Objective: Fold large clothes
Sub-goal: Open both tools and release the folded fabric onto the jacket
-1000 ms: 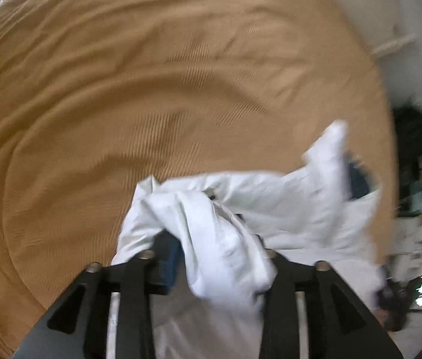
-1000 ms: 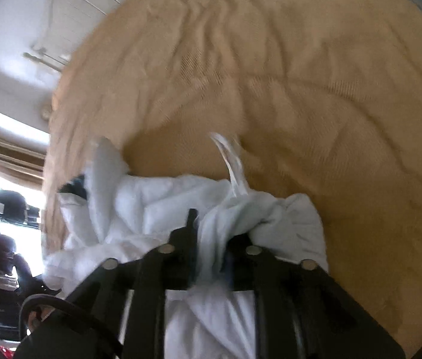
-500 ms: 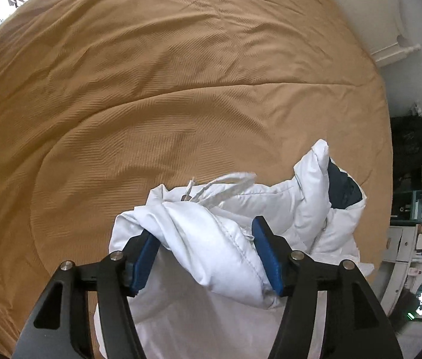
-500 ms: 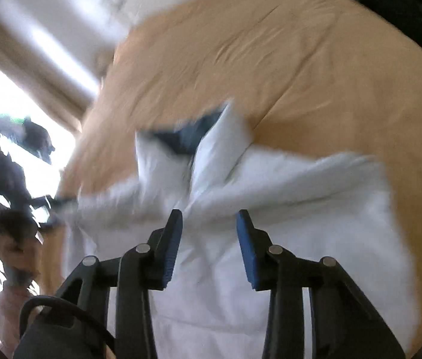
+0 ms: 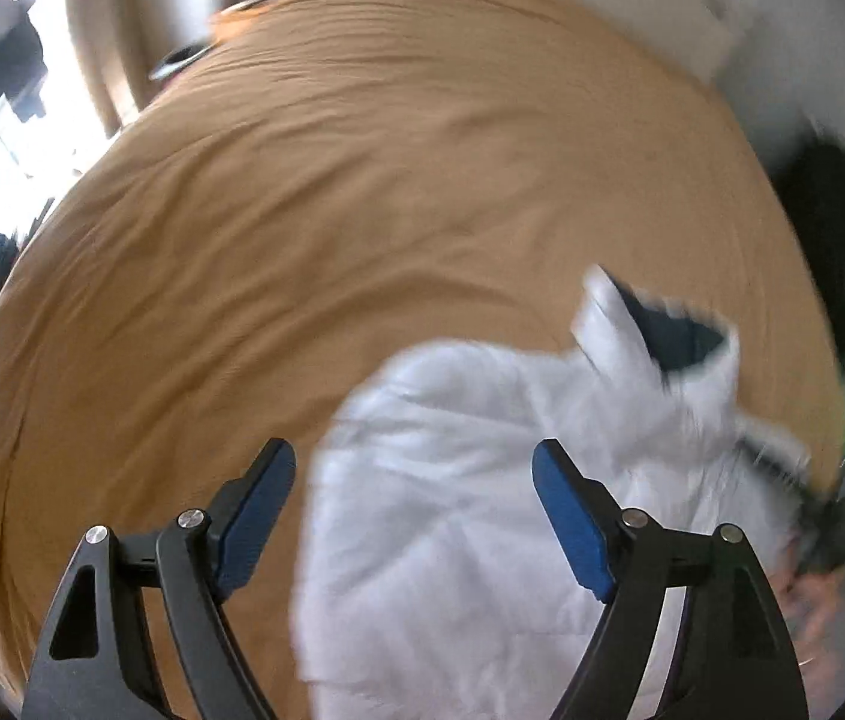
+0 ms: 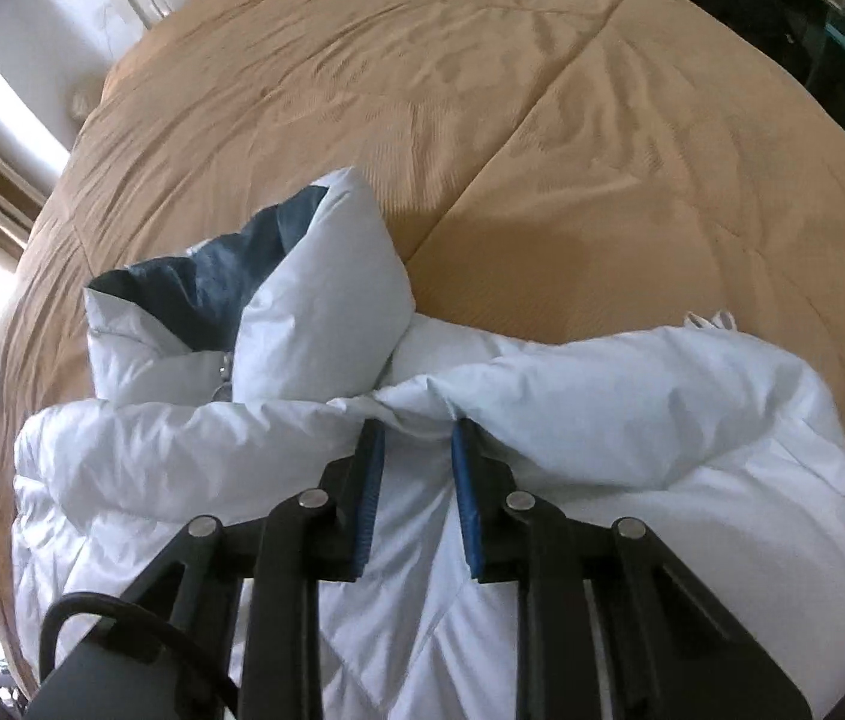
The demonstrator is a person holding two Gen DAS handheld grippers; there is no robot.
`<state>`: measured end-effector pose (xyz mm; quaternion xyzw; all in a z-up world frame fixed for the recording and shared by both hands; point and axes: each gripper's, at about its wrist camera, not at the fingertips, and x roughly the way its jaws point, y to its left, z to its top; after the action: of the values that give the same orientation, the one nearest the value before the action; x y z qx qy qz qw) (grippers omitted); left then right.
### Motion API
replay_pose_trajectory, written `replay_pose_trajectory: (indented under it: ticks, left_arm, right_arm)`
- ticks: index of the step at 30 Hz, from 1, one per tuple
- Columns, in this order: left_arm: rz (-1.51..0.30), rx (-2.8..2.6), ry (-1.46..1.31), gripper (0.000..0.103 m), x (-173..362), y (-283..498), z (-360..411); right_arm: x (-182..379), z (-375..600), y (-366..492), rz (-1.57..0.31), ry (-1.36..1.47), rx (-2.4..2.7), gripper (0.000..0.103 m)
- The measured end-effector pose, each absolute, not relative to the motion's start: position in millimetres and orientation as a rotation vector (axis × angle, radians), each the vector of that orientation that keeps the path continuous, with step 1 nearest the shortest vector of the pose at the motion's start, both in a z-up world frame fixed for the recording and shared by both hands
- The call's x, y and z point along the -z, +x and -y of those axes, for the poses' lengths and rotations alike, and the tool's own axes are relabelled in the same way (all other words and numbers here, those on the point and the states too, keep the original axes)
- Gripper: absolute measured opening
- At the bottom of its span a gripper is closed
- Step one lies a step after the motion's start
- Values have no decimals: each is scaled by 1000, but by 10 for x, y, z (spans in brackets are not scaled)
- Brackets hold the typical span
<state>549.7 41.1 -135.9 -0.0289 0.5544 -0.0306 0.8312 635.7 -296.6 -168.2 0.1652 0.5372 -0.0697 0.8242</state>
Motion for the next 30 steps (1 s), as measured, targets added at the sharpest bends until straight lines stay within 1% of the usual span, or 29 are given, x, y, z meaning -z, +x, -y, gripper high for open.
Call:
replay_pose_trajectory:
  ticks: [3,5,7,8,9,10,12,13,14,15,16,17,18,19,21,22,23,24,26,28,30]
  left_arm:
    - [-1148,82,125,80,1698,5591,263]
    - [-1152,71,189,79,1932,5708,537]
    - [-1181,1,264,79,2284,5885,715]
    - [-1201,-37,279,83,2436,5960,719]
    - [-1220,-78,261,94,2587,6044,648]
    - [-1227,-96,242,98,2631,6079,583]
    - [-1227,-157,167,100,2616,6153,268]
    - [-1227,-185,163,100,2598,6170,167]
    - [-1222,-212,165,96,2563,6177,44]
    - [-1210,-241,165,80,2484,6154,-73]
    - [-1190,-256,167,70,2358,6091,-163]
    - [-1166,-243,156,56,2214,6001,-218]
    - [-1109,-218,132,53,1969,5787,-262]
    - [-1065,-208,112,53,1842,5646,-268]
    - [-922,-166,82,55,1513,5083,-186]
    - [-885,-142,71,56,1453,4887,-133]
    - [-839,-105,58,61,1432,4623,-46]
    - [-817,-78,65,63,1475,4467,37]
    - [-804,-40,84,64,1623,4261,185]
    - [-890,-11,100,64,2017,4240,251]
    - [-878,-8,115,65,2287,4171,199]
  right_arm:
    - [1443,2920,6218,-1086,368,77,23]
    - [1315,2847,6188,-1071,355,27,24]
    - [1306,2758,6228,-1085,323,10,25]
    - [1388,2708,6296,-1103,295,21,25]
    - [1492,2732,6395,-1128,280,49,25]
    - [1684,2762,6462,-1181,233,120,24]
    - [1921,2948,6522,-1234,227,158,13]
    - [1947,3058,6512,-1236,255,158,0]
    - [1918,3187,6488,-1228,275,191,0]
    - [1855,3341,6444,-1206,279,243,0]
    - [1802,3457,6410,-1192,256,297,0]
    - [1710,3565,6337,-1175,225,349,0]
    - [1580,3667,6228,-1145,225,358,0]
    - [1444,3704,6101,-1112,236,346,0]
    - [1111,3650,5700,-1015,270,264,0]
    - [976,3514,5461,-977,258,210,0]
    - [902,3370,5267,-942,250,167,0]
    - [868,3226,5106,-919,244,128,0]
    - [892,2884,4770,-880,231,38,0]
    - [1047,2606,4533,-842,183,-2,1]
    - [1329,2564,4404,-860,159,16,1]
